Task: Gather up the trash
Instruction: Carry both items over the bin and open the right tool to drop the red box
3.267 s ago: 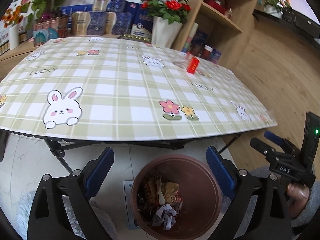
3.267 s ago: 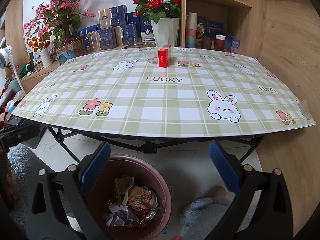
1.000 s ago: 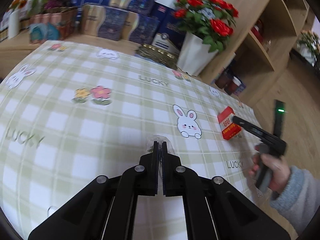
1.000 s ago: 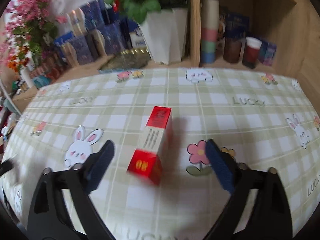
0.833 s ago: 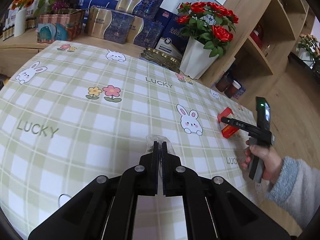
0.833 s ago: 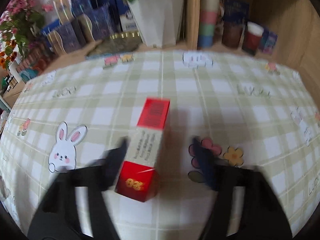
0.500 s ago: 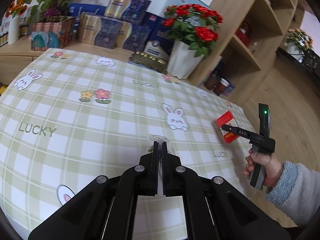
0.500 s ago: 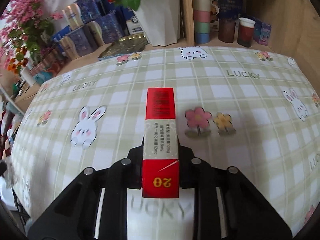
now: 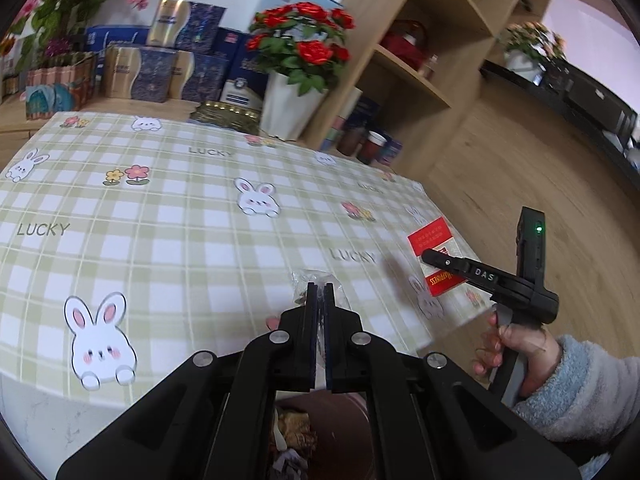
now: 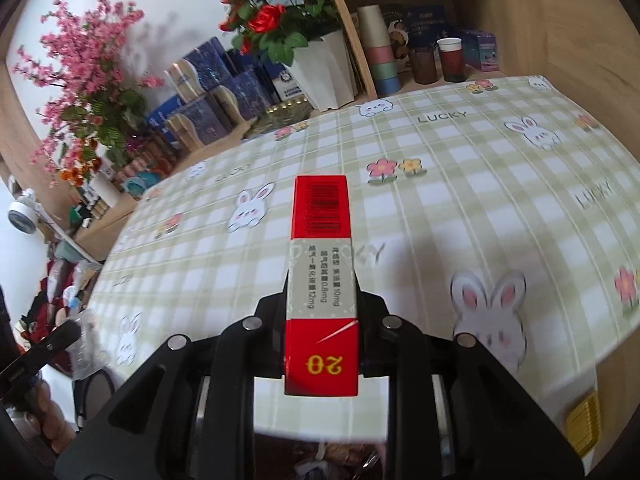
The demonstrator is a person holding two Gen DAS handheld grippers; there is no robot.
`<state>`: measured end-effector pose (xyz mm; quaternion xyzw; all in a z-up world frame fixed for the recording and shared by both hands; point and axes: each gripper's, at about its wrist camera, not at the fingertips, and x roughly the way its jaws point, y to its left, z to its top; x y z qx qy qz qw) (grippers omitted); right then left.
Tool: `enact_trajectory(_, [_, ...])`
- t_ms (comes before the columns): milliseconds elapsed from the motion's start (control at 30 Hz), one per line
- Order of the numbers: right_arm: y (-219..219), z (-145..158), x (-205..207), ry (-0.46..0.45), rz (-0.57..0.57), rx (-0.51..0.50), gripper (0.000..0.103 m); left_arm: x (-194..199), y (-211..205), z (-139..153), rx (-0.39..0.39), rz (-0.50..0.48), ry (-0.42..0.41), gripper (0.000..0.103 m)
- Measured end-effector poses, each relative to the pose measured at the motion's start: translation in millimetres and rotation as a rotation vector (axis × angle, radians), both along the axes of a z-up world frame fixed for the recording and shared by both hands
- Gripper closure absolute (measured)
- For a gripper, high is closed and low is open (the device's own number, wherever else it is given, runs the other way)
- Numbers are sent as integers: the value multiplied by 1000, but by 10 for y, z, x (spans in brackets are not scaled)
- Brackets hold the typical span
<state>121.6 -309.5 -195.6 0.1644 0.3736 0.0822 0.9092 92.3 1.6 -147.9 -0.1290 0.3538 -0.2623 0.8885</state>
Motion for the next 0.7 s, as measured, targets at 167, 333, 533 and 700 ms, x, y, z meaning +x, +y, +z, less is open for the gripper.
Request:
enact_trajectory(167, [139,-61,-498,-10,42,-11,77,-292,-83,-16,15,-23,5,100])
enact_trajectory(333, [333,-229,-923,-3,86,-64,77,-581,-90,-32,25,-21,7,100])
enact_trajectory(533, [586,-567,-1259,45,159,-104,77,-821,-57,-69,43,-11,5,100])
enact_trajectory(700, [770,-823,-1371,98,221,-134,77,-944,-38,-113,57,2,11,100])
